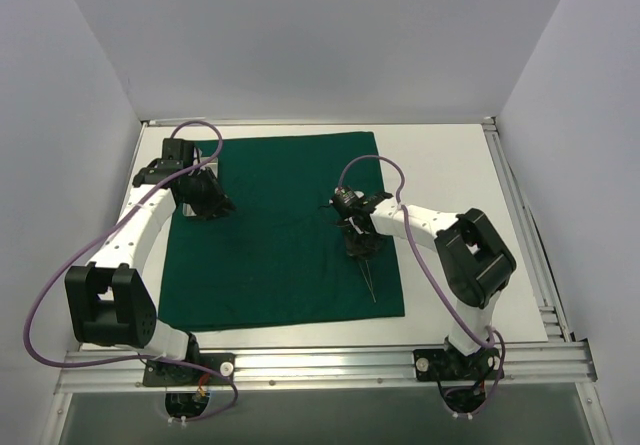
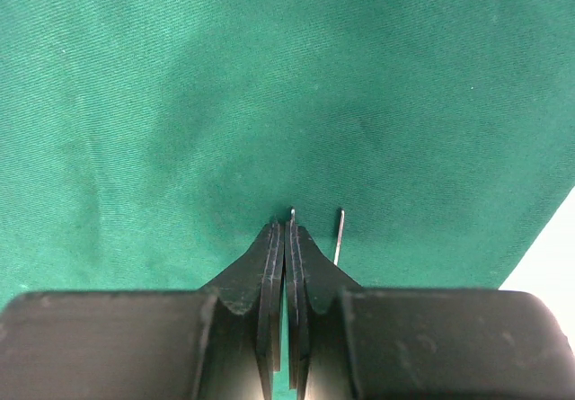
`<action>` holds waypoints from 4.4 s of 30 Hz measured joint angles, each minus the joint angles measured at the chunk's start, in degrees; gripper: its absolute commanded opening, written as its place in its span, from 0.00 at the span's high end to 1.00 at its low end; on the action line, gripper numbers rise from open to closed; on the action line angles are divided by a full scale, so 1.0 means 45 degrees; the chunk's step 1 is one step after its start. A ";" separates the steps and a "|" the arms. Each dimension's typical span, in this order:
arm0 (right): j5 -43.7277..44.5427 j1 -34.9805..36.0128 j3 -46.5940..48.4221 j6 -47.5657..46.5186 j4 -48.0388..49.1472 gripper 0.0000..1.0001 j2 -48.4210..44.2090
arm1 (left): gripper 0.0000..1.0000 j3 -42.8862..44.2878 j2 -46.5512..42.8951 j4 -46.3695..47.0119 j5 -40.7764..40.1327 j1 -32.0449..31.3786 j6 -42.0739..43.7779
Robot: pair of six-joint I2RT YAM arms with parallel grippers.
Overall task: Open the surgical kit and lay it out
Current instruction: Place the medical item in the surgical kit, then pick up the medical item from the container.
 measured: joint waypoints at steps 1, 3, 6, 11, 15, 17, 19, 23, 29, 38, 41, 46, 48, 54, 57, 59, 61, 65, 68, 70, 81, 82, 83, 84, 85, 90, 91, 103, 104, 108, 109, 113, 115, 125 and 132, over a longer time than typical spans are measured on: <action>0.0005 0.0000 0.0000 0.0000 -0.0005 1.00 0.0000 | 0.66 0.0000 0.0000 0.0010 0.0015 0.0000 0.0000; 0.0019 0.0000 0.0000 0.0005 -0.0010 1.00 0.0000 | 0.66 0.0000 0.0000 0.0019 0.0034 0.0000 0.0005; 0.0126 -0.0015 0.0000 0.0005 -0.0068 1.00 0.0000 | 0.66 0.0000 0.0005 0.0019 0.0039 0.0000 0.0000; 0.0325 -0.0121 0.0000 0.0058 -0.0189 1.00 0.0005 | 0.66 0.0000 0.0005 0.0024 0.0049 0.0000 0.0000; 0.0427 -0.0175 0.0000 0.0107 -0.0262 1.00 0.0005 | 0.66 0.0000 0.0005 0.0029 0.0073 0.0000 0.0000; 0.0461 -0.0175 0.0000 0.0136 -0.0291 1.00 0.0000 | 0.66 0.0000 0.0010 0.0029 0.0078 0.0000 0.0000; 0.0466 -0.0175 0.0000 0.0136 -0.0291 1.00 0.0000 | 0.66 0.0000 0.0010 0.0029 0.0078 0.0000 0.0000; 0.0457 -0.0175 0.0019 0.0024 -0.0296 1.00 -0.0034 | 0.66 0.0000 0.0019 0.0029 0.0073 0.0000 0.0005; 0.0442 -0.0185 0.1078 -0.0301 -0.0831 0.89 -0.0355 | 0.65 0.0510 0.0355 -0.0073 -0.0194 0.0000 0.0374; 0.0476 -0.0991 0.3900 -0.1316 -0.1889 0.28 -0.1185 | 0.64 0.2890 0.1846 -0.0369 -0.1700 0.0384 0.2492; 0.0466 -0.1292 0.4303 -0.1753 -0.2089 0.01 -0.1185 | 0.64 0.3672 0.2652 -0.0466 -0.2045 0.0597 0.3288; 0.0461 -0.1826 0.4843 -0.2191 -0.2463 0.00 -0.1054 | 0.64 0.5008 0.4405 -0.0554 -0.2574 0.0782 0.4624; 0.0476 -0.2016 0.5241 -0.2327 -0.2589 0.12 -0.0855 | 0.65 0.5571 0.5129 -0.0627 -0.2866 0.0806 0.5022; 0.0141 -0.3075 0.6241 -0.2730 -0.2803 0.41 -0.0049 | 0.70 0.6921 0.6897 -0.0806 -0.3672 0.0884 0.5940; -0.0117 -0.3653 0.6266 -0.2773 -0.2943 0.42 0.0141 | 0.70 0.7451 0.7553 -0.0942 -0.4046 0.0962 0.6329; -0.0248 -0.3973 0.6271 -0.2783 -0.3007 0.42 0.0277 | 0.69 0.7796 0.7975 -0.1025 -0.4279 0.1093 0.6572; -0.0364 -0.4138 0.6285 -0.2793 -0.3055 0.42 0.0384 | 0.66 0.8106 0.8398 -0.1103 -0.4439 0.1268 0.6766; -0.0656 -0.4250 0.6479 -0.2827 -0.3152 0.41 0.0636 | 0.64 0.8757 0.9248 -0.1370 -0.4770 0.1496 0.7116; -0.0845 -0.4299 0.6581 -0.2861 -0.3157 0.41 0.0758 | 0.62 0.9029 0.9768 -0.1481 -0.4945 0.1569 0.7344; -0.0928 -0.4371 0.6615 -0.2871 -0.3162 0.41 0.0821 | 0.62 0.9097 1.0006 -0.1559 -0.4949 0.1588 0.7422; -0.1292 -0.4745 0.6698 -0.2914 -0.3206 0.42 0.0860 | 0.63 0.9117 1.0404 -0.1681 -0.5066 0.1651 0.7611; -0.1336 -0.4745 0.6698 -0.2914 -0.3206 0.43 0.0874 | 0.63 0.9117 1.0423 -0.1690 -0.5076 0.1656 0.7611; -0.1355 -0.4745 0.6703 -0.2914 -0.3211 0.43 0.0894 | 0.64 0.9122 1.0448 -0.1690 -0.5081 0.1661 0.7616; -0.1370 -0.4745 0.6708 -0.2914 -0.3206 0.43 0.0933 | 0.64 0.9136 1.0477 -0.1695 -0.5081 0.1666 0.7616; -0.1389 -0.4745 0.6722 -0.2914 -0.3215 0.43 0.0976 | 0.64 0.9175 1.0530 -0.1710 -0.5081 0.1666 0.7616; -0.1452 -0.4745 0.6722 -0.2909 -0.3249 0.43 0.1107 | 0.64 0.9287 1.0802 -0.1719 -0.5076 0.1676 0.7616; -0.1452 -0.4745 0.6722 -0.2909 -0.3254 0.43 0.1112 | 0.64 0.9301 1.0802 -0.1705 -0.5066 0.1681 0.7611; -0.1583 -0.4745 0.6722 -0.2851 -0.3259 0.44 0.1117 | 0.92 0.9311 1.0807 -0.1705 -0.4886 0.1710 0.7480; -0.1583 -0.4745 0.6722 -0.2851 -0.3254 0.44 0.1117 | 0.93 0.9311 1.0807 -0.1705 -0.4881 0.1719 0.7499; -0.1588 -0.4745 0.6722 -0.2851 -0.3254 0.44 0.1117 | 0.98 0.9311 1.0802 -0.1710 -0.4838 0.1739 0.7388; -0.1588 -0.4745 0.6722 -0.2851 -0.3254 0.44 0.1117 | 0.98 0.9311 1.0802 -0.1710 -0.4838 0.1739 0.7349; -0.1598 -0.4745 0.6722 -0.2856 -0.3245 0.44 0.1117 | 0.98 0.9360 1.0792 -0.1797 -0.4813 0.1753 0.7198; -0.1627 -0.4745 0.6722 -0.2856 -0.3245 0.44 0.1117 | 0.98 0.9364 1.0749 -0.1899 -0.4614 0.1763 0.7067; -0.2511 -0.4716 0.6722 -0.2871 -0.3181 0.43 0.1117 | 0.98 0.8811 0.8019 -0.1962 -0.2030 0.1768 0.5751; -0.3507 -0.4415 0.6722 -0.2851 -0.2890 0.42 0.1020 | 0.98 0.7213 0.4823 -0.1574 -0.0136 0.1603 0.4643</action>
